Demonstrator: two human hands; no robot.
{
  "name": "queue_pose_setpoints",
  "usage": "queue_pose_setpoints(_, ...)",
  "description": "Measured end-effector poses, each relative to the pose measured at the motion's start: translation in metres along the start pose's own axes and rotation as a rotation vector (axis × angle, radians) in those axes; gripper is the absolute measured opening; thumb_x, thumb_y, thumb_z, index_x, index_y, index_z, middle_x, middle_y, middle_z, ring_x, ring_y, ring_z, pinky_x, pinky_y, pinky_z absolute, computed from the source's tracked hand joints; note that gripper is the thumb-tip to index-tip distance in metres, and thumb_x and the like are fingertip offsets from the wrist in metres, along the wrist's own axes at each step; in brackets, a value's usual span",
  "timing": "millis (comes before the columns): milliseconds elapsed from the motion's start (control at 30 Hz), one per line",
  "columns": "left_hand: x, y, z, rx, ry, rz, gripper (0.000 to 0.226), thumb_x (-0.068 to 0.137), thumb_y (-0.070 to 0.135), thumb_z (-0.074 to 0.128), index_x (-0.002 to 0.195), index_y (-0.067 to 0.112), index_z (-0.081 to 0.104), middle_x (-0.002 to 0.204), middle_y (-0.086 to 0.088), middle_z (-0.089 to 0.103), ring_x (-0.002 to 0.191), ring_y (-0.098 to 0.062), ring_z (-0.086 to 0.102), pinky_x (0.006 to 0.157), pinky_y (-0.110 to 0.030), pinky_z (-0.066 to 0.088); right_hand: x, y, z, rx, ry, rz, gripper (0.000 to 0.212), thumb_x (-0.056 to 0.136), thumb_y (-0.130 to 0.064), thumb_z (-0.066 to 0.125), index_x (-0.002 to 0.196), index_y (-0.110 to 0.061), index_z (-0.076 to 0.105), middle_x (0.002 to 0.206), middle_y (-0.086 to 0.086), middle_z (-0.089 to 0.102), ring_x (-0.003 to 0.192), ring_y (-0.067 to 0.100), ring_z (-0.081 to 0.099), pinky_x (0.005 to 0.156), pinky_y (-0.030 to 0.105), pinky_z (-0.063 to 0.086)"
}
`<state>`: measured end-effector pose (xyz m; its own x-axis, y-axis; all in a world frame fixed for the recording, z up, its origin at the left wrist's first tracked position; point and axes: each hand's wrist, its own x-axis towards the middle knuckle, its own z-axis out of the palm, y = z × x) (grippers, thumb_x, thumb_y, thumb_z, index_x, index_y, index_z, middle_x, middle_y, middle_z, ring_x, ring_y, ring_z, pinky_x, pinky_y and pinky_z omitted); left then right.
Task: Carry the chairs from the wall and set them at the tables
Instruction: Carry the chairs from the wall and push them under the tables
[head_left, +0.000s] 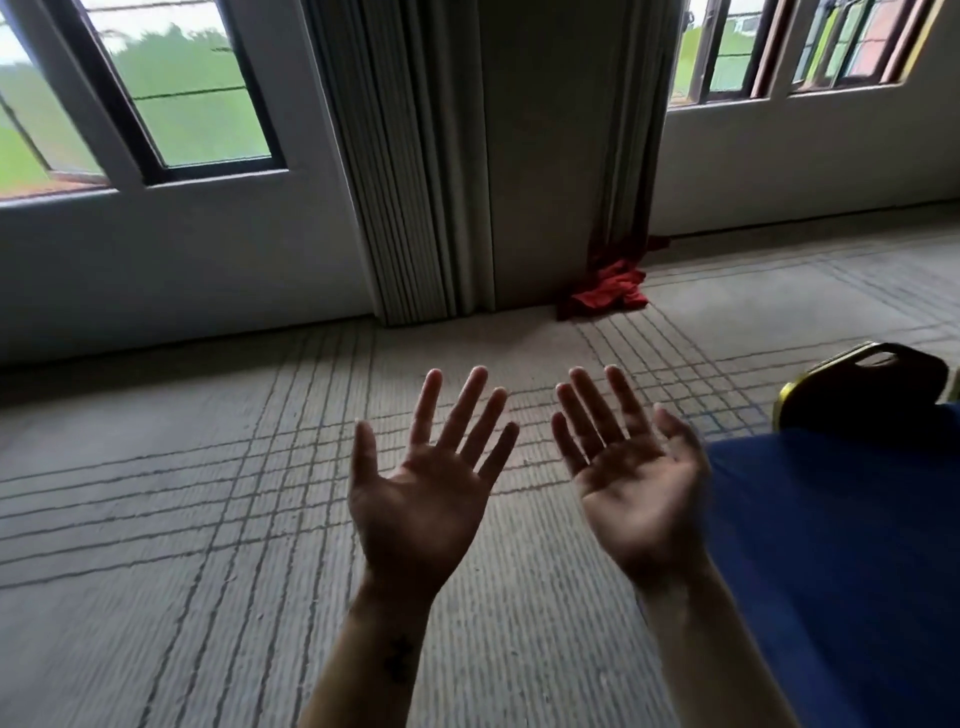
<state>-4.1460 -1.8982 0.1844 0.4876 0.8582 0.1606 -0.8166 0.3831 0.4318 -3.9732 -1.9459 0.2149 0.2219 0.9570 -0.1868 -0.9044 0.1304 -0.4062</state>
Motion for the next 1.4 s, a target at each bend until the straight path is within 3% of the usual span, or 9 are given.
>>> queue_pose_setpoints(233,0.129,0.004,-0.026,0.008,0.071,-0.022,0.08,0.1,0.072,0.032,0.16,0.02,0.033,0.163,-0.02,0.036,0.15,-0.044,0.034,0.125,-0.06,0.013,0.13,-0.044,0.002,-0.032,0.051,-0.069,0.051,0.105,-0.038,0.034,0.146,-0.014,0.053,0.141,0.017,0.062,0.129,0.032,0.062,0.111,0.045,0.046)
queue_pose_setpoints(533,0.348,0.038,-0.089,-0.01,-0.002,-0.015,0.079,0.101,0.073,0.031,0.16,0.02,0.036,0.163,-0.019,0.036,0.15,-0.042,0.034,0.126,-0.059,0.01,0.329,-0.059,0.045,-0.119,0.019,-0.151,0.052,0.106,-0.039,0.032,0.146,-0.013,0.052,0.141,0.017,0.062,0.131,0.033,0.06,0.112,0.046,0.044)
queue_pose_setpoints(733,0.477,0.052,-0.094,-0.04,-0.007,-0.093,0.08,0.1,0.074,0.028,0.158,0.021,0.04,0.16,-0.018,0.042,0.148,-0.04,0.04,0.125,-0.058,0.013,0.432,-0.088,0.068,-0.097,0.025,-0.198,0.052,0.105,-0.039,0.034,0.149,-0.013,0.049,0.144,0.017,0.059,0.133,0.034,0.058,0.115,0.049,0.036)
queue_pose_setpoints(1033,0.658,-0.014,-0.13,0.049,0.037,-0.2,0.079,0.1,0.072,0.031,0.156,0.019,0.045,0.16,-0.019,0.041,0.149,-0.041,0.038,0.126,-0.057,0.011,0.605,-0.162,0.036,-0.055,0.082,-0.249,0.053,0.106,-0.039,0.033,0.148,-0.012,0.05,0.145,0.018,0.058,0.133,0.034,0.058,0.115,0.049,0.036)
queue_pose_setpoints(1200,0.785,-0.068,-0.114,0.172,0.06,-0.256,0.078,0.099,0.072,0.031,0.151,0.018,0.052,0.156,-0.02,0.046,0.145,-0.042,0.043,0.125,-0.057,0.014,0.718,-0.242,0.012,0.037,0.106,-0.272,0.052,0.106,-0.037,0.033,0.148,-0.012,0.049,0.146,0.019,0.057,0.133,0.034,0.057,0.112,0.05,0.038)
queue_pose_setpoints(1400,0.928,-0.139,-0.087,0.11,-0.001,-0.307,0.077,0.099,0.071,0.032,0.152,0.017,0.051,0.158,-0.021,0.044,0.145,-0.042,0.043,0.124,-0.056,0.019,0.817,-0.354,0.013,0.042,0.01,-0.325,0.052,0.106,-0.037,0.033,0.15,-0.011,0.046,0.148,0.018,0.056,0.136,0.033,0.055,0.111,0.048,0.043)
